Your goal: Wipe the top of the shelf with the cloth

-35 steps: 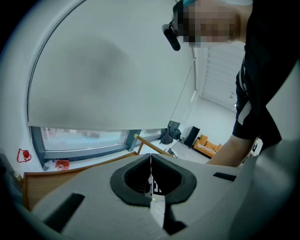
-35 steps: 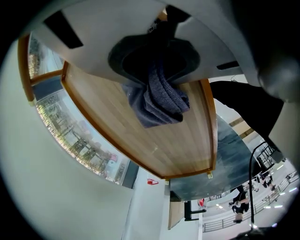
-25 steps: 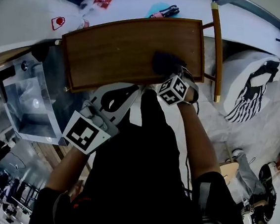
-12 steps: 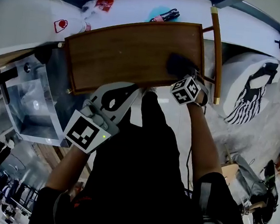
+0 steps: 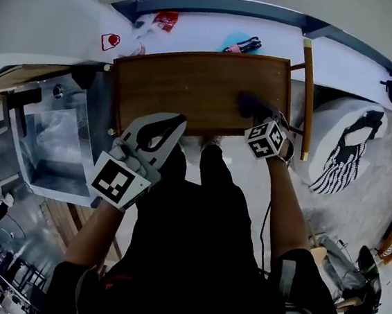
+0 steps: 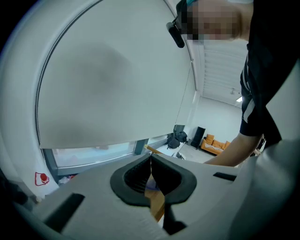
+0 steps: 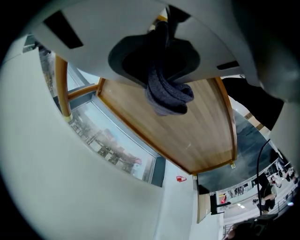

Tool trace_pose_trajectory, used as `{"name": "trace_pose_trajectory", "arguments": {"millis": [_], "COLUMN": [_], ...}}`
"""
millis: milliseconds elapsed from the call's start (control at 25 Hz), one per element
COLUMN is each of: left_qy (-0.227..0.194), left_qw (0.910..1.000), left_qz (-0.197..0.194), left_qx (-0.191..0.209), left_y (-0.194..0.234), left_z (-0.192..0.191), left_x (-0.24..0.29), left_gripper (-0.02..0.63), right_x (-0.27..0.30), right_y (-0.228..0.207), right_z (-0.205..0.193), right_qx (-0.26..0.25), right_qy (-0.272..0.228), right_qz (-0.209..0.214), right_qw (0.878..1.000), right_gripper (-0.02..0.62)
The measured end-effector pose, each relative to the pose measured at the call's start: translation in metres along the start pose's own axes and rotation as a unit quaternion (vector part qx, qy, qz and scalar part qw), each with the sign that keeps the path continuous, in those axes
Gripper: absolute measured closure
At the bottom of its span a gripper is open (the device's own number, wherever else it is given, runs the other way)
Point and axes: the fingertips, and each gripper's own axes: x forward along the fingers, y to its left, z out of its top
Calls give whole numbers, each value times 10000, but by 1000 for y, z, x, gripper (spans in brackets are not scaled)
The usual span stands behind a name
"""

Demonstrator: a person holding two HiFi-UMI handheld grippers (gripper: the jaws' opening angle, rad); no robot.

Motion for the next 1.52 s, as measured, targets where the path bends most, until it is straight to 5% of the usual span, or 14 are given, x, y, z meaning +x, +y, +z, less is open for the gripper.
{"name": "trace_pose_trajectory", "arguments": {"millis": [680,1160,1520], "left_qy": [-617,-864,-1046], "left_qw": [9952,9917,9885], "left_qz": [601,708,733], "left_qx": [466,636,812], "left_y": [41,56,73], "left_z": [54,72,88], "left_x": [-89,-124,-138], "left_gripper": [583,583,583], "right_x": [-89,-137,-180], "right_y": [16,24,23], "right_z": [135,181,227], "right_qx": [-452,-583,208], "right_qy": [-1207,-1557,-2279], "right_qz": [-210,-448,-152], "right_qw": [9914,9851,9733], "right_gripper": [555,555,555]}}
